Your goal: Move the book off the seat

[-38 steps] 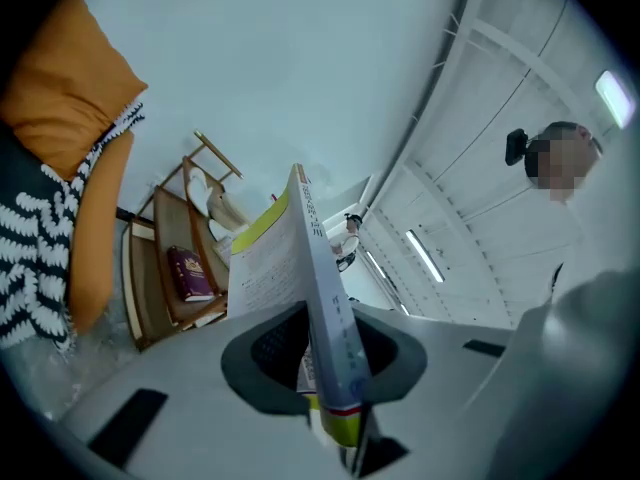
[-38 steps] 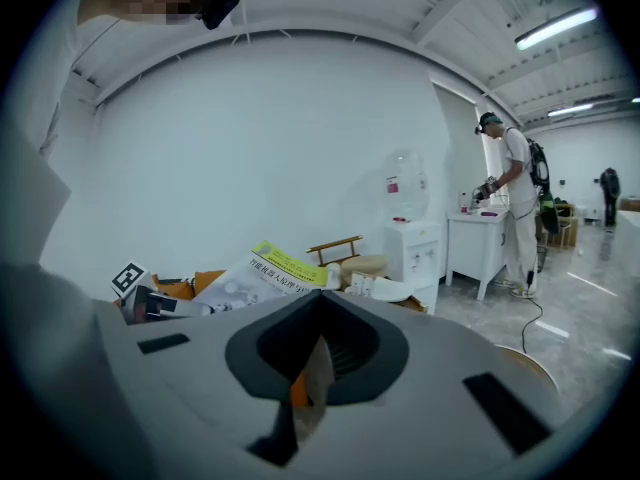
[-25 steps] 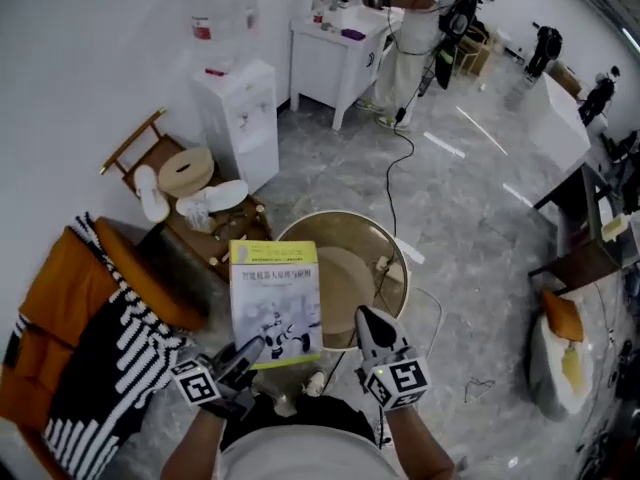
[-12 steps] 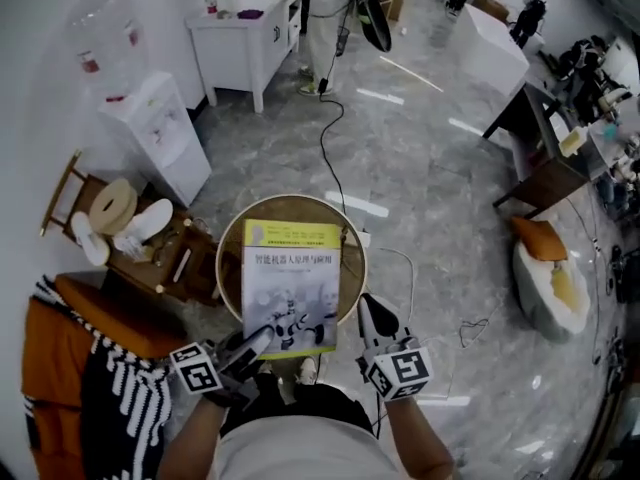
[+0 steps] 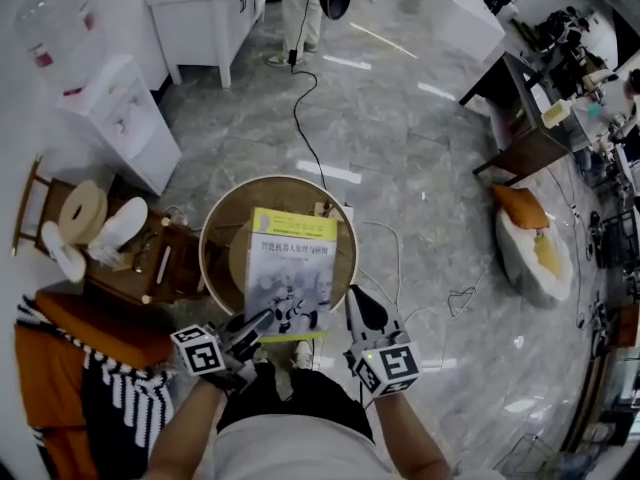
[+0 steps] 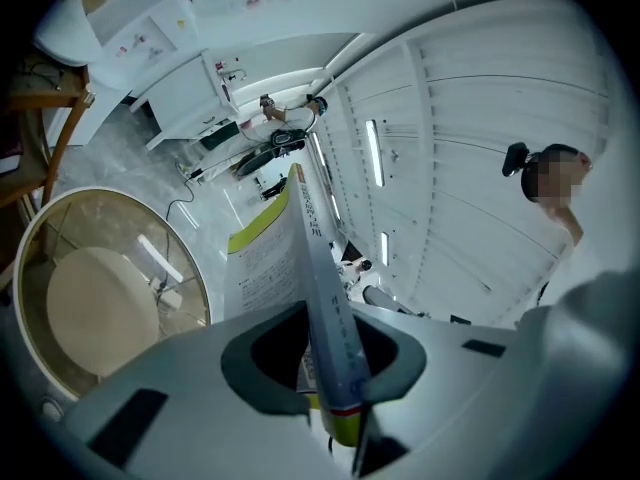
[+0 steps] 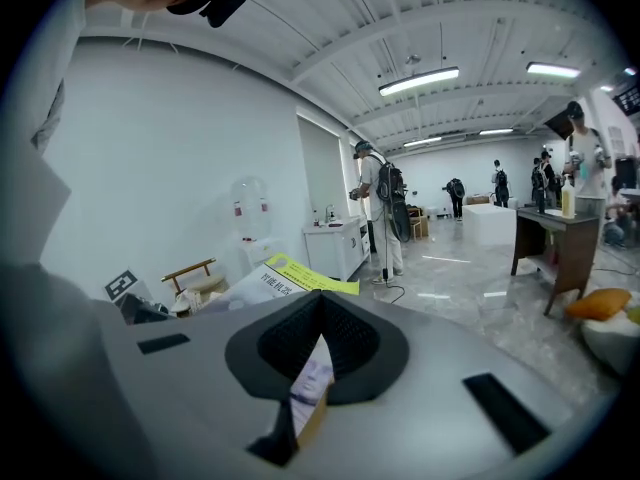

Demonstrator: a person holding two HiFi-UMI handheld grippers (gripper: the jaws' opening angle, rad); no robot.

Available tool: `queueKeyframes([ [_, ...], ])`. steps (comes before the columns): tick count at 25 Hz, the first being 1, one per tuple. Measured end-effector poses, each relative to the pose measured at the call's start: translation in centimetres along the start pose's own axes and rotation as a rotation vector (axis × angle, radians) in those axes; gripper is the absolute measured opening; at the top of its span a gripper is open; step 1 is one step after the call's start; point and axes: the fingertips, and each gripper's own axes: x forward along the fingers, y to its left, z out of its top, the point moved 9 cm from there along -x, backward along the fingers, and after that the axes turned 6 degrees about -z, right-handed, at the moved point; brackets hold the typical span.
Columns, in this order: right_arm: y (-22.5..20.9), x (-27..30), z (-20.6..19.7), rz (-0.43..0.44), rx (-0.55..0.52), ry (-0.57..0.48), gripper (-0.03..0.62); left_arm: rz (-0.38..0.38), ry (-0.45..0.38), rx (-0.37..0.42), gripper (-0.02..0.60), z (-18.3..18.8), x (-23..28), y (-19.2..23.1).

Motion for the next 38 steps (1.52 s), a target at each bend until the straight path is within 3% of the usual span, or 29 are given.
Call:
queueKeyframes([
  [5, 1.2, 2.3, -1.7, 0.002, -0.022, 0.031, 0.020, 0.054, 0.046, -0.017, 0.083, 0.5, -0.7, 5.3],
  [15, 0.3, 5.8, -10.2, 0.037, 0.001, 0.118, 0.020, 0.181, 0.102, -0.050, 0.083, -2.9, 0.0, 16.7],
  [20, 0.8, 8.5, -14.6, 0.059, 0.011, 0.174, 0.020, 0.175, 0.120, -0.124, 0.083, -3.9, 1.1, 21.9],
  [25, 0.5, 11.2, -17.7, 0.056, 0.067, 0.207, 0.020, 0.133, 0.150, -0.124, 0.083, -2.7, 2.9, 24.7],
  [33, -0.9, 13.1, -20.9, 0.029, 0.089, 0.225, 0.020, 0.022, 0.059, -0.233, 0.083, -3.9, 4.8, 29.3],
  [35, -1.6, 13.5, -21.1, 0.039, 0.081, 0.230, 0.020, 0.032, 0.058, -0.262, 0.083, -4.3, 5.6, 31.1],
  [38, -1.9, 14.1, -21.0, 0.061, 0.066, 0.235, 0.020, 0.137, 0.098, -0.288, 0.083, -5.1, 5.2, 34.1],
])
